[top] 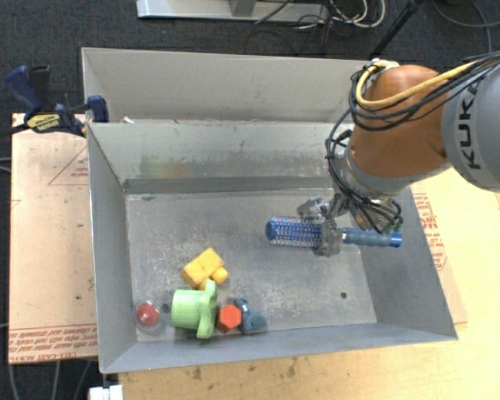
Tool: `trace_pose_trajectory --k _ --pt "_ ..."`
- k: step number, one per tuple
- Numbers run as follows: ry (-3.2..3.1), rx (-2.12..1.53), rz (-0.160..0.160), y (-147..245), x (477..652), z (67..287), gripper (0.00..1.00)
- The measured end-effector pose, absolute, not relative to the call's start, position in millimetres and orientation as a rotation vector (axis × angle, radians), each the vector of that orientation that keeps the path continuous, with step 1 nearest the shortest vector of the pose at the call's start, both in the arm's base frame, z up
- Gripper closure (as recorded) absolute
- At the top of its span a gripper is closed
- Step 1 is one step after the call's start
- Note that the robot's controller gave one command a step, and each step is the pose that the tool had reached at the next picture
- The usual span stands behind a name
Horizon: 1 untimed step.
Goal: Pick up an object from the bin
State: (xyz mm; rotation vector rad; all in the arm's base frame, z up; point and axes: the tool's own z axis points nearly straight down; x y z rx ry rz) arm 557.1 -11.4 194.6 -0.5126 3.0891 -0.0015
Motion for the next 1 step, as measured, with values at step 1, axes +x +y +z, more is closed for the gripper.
trace_pose_trajectory --k 1 --pt "3.133 0.015 0.003 12.9 600.2 264.7 1.00"
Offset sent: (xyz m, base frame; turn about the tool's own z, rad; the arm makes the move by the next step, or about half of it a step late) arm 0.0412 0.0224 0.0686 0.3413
